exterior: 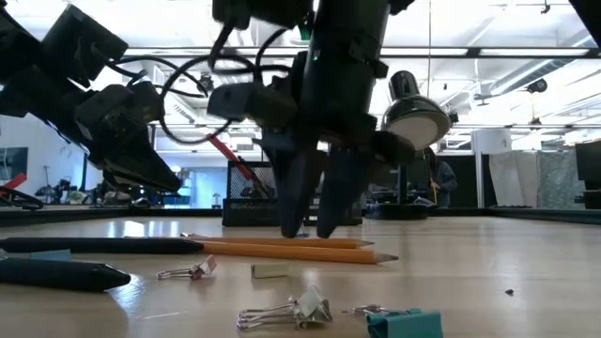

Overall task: Pick and place office supplies into organizer
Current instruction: Put the top blue clip into the black organizer

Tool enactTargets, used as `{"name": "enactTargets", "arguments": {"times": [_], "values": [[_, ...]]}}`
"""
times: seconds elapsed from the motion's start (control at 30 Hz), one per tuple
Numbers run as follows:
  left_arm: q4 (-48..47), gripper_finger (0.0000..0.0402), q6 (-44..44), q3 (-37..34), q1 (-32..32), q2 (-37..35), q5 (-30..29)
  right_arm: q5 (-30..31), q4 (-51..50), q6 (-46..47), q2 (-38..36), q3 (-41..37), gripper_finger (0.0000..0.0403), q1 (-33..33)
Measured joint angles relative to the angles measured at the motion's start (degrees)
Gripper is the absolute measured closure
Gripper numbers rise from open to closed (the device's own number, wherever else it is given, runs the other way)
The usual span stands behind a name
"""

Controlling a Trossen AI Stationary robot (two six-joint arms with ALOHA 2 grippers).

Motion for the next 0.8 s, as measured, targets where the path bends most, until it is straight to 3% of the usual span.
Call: {"name": "enactTargets", "arguments": {"times": [0.3,0.8], "values": [[-0.2,0.0362,0.0,0.0,0.0,0.0,0.0,-2.9,2.4,-1.9,1.4,1.3,0.0243,-0.4],[-0.2,0.0362,0.0,0.0,0.0,0.0,0.0,-1.5,0.2,-5.2,1.8,1.5,0.0352,-0.8]]}}
